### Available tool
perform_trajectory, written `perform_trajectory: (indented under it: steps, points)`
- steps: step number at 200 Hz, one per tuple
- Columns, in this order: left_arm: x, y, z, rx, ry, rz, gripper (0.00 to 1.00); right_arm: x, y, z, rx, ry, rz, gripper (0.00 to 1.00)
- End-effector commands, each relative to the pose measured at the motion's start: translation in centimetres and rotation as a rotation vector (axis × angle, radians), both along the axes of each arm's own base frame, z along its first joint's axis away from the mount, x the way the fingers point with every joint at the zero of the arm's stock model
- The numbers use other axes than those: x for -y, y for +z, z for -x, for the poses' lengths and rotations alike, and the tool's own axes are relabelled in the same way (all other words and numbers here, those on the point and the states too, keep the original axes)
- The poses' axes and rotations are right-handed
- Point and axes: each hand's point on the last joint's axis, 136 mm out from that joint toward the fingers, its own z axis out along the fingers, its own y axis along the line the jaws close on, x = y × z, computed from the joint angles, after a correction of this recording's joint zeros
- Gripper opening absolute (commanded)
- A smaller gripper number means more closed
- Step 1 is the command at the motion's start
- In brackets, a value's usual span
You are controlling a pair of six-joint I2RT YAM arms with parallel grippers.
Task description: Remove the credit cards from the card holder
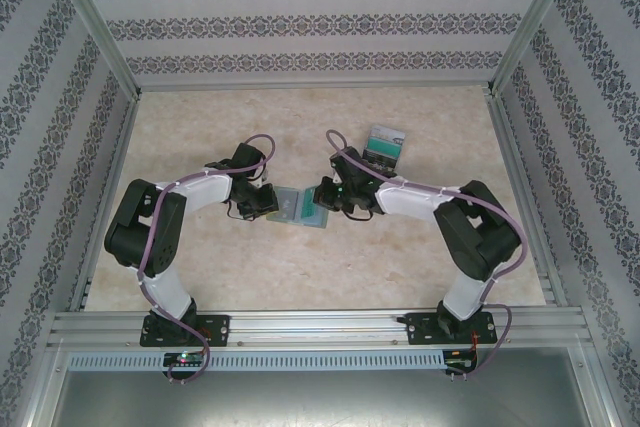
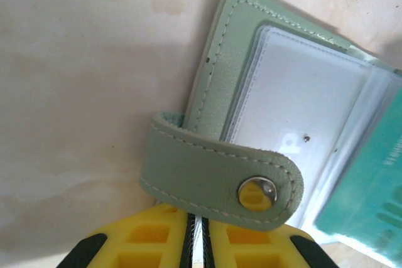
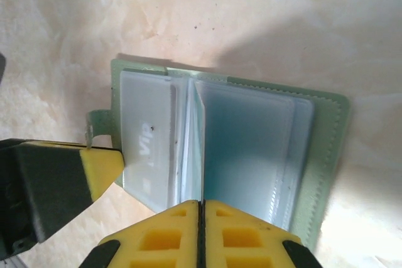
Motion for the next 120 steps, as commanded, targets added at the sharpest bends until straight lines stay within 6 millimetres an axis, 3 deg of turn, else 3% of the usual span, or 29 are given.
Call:
perform_trajectory:
  steps: [1, 34, 51, 87, 98, 120]
  points:
    - [-0.2, 1.5, 0.1, 0.014, 0.000, -0.012, 0.13, 1.8, 2.2, 0.2, 0.069, 0.049, 0.089, 0.00]
    - [0.3, 4.3, -0.8, 0.085, -0.011, 0.025, 0.18, 3.1, 6.8, 0.0, 0.206, 0.172, 0.212, 0.00]
    - [0.6, 6.1, -1.3, 0.142, -0.023, 0.046, 0.26, 4.2, 9.0, -0.2, 0.298, 0.254, 0.312, 0.00]
    - [0.7, 10.1, -2.1, 0.278, -0.041, 0.073, 0.66, 6.1, 12.3, -0.5, 0.530, 0.499, 0.512, 0.00]
    - [0.5, 11.1, -2.2, 0.316, -0.042, 0.069, 0.80, 6.9, 12.8, -0.6, 0.592, 0.561, 0.588, 0.00]
    - [0.0, 13.1, -2.4, 0.391, -0.037, 0.054, 0.97, 8.7, 13.3, -1.2, 0.685, 0.666, 0.750, 0.00]
